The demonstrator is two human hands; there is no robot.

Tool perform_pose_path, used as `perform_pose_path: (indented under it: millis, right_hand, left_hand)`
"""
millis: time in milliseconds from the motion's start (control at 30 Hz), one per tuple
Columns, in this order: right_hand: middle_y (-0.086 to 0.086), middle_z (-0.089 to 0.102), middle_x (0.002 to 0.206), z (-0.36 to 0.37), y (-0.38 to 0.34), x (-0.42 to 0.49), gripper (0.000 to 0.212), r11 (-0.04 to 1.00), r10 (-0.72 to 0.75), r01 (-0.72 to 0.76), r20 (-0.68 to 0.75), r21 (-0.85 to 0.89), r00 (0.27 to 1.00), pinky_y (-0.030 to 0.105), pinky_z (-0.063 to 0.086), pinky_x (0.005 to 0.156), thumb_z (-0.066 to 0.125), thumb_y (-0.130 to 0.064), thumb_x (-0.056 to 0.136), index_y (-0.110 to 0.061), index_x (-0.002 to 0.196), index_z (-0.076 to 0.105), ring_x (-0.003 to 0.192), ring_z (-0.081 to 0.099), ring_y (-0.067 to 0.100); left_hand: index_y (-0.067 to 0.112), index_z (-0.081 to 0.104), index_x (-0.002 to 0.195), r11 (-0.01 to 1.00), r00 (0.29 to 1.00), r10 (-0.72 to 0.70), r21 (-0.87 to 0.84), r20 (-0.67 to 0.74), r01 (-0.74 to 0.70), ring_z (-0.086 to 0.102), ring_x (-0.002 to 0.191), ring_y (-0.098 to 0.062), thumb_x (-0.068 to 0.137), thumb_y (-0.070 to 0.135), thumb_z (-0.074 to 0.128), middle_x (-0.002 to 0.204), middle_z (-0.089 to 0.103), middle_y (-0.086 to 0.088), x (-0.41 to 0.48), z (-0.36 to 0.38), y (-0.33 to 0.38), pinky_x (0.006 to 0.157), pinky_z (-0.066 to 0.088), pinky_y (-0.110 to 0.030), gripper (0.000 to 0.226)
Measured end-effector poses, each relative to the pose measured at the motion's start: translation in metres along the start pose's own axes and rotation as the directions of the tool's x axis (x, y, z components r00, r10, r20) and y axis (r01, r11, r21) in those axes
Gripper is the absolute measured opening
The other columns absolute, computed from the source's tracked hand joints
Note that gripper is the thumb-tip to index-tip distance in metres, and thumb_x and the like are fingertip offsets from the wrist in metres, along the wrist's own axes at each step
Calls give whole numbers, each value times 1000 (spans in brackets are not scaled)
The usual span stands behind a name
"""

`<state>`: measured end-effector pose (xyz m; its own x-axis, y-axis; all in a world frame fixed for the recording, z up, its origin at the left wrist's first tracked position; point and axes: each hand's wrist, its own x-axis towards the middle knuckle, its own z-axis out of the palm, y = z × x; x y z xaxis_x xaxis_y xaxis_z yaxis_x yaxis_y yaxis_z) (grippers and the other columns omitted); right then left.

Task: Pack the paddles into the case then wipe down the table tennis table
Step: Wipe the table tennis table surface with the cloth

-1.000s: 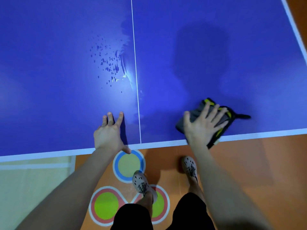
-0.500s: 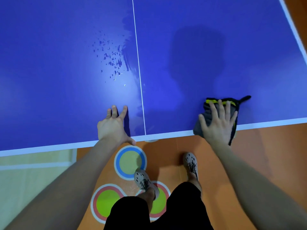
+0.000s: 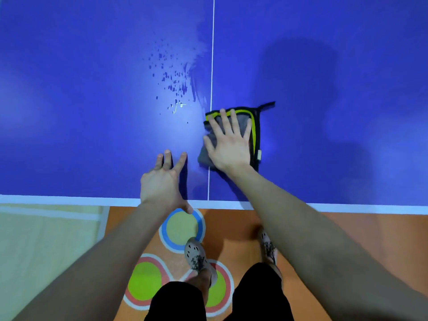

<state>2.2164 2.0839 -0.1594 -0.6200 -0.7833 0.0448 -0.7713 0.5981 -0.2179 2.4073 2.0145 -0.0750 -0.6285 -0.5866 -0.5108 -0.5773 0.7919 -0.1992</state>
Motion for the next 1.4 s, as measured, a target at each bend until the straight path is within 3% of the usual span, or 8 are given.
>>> perform_pose_path:
  millis: [233,433,533,800,967,1067,1267,1400]
  right_hand:
    - [13,27,179,5,-21,69,67,997,78,-78,-29,24,997,74,5,127,31,-56,108,-28,167,43,168,11,37]
    - [12,13,182,-17,-22,-127,64,962,-260,245,127,119,957,71,7,130,38,-55,113,-27,170,35,170,-1,35]
    - [5,21,181,-14,14,-90,65,913,-405,394,133,106,904,69,6,131,39,-63,110,-32,167,42,170,7,30]
    - [11,29,178,-21,42,80,70,999,6,-7,20,46,1000,76,2,127,36,-59,100,-30,163,47,168,12,36]
    - [11,28,179,-19,-27,-62,69,906,-418,408,82,114,905,70,4,129,44,-56,103,-28,165,45,169,10,34]
    - [6,35,176,-22,36,-74,64,839,-534,524,42,144,844,63,10,132,49,-58,105,-26,161,53,168,18,29]
    - [1,37,175,-72,288,-35,68,996,87,-86,-85,10,993,66,13,131,46,-68,104,-28,158,52,167,20,26]
    - [10,31,176,-72,242,-46,69,953,298,-301,-68,-25,952,73,9,129,41,-61,101,-25,160,49,167,14,35]
  left_hand:
    - [43,-17,167,998,999,-31,-59,8,32,5,167,-19,36,88,89,180,-6,1,-5,-5,6,92,57,-40,173]
    - [47,-16,166,991,997,-77,-112,22,79,4,167,-20,41,76,97,180,-7,0,-5,-8,12,93,56,-42,171]
    - [49,-18,165,984,994,-99,-144,42,104,2,167,-20,40,71,100,180,-10,2,-3,-5,12,97,56,-44,173]
    - [54,-15,164,972,991,-117,-198,65,128,-1,166,-16,31,68,103,179,-11,9,-1,-3,12,95,58,-47,178]
    - [50,-10,166,966,990,-120,-223,76,134,-1,166,-15,31,67,103,179,-13,9,1,0,11,102,58,-52,178]
    - [54,-16,164,964,988,-129,-224,86,145,-4,166,-16,31,64,104,179,-15,8,2,1,10,98,59,-52,180]
    - [55,-19,162,967,988,-120,-214,92,138,-7,166,-16,30,66,104,179,-14,7,3,2,9,93,62,-53,181]
    - [57,-20,161,973,990,-116,-190,77,129,-6,166,-13,29,68,103,179,-12,8,4,7,7,86,63,-51,181]
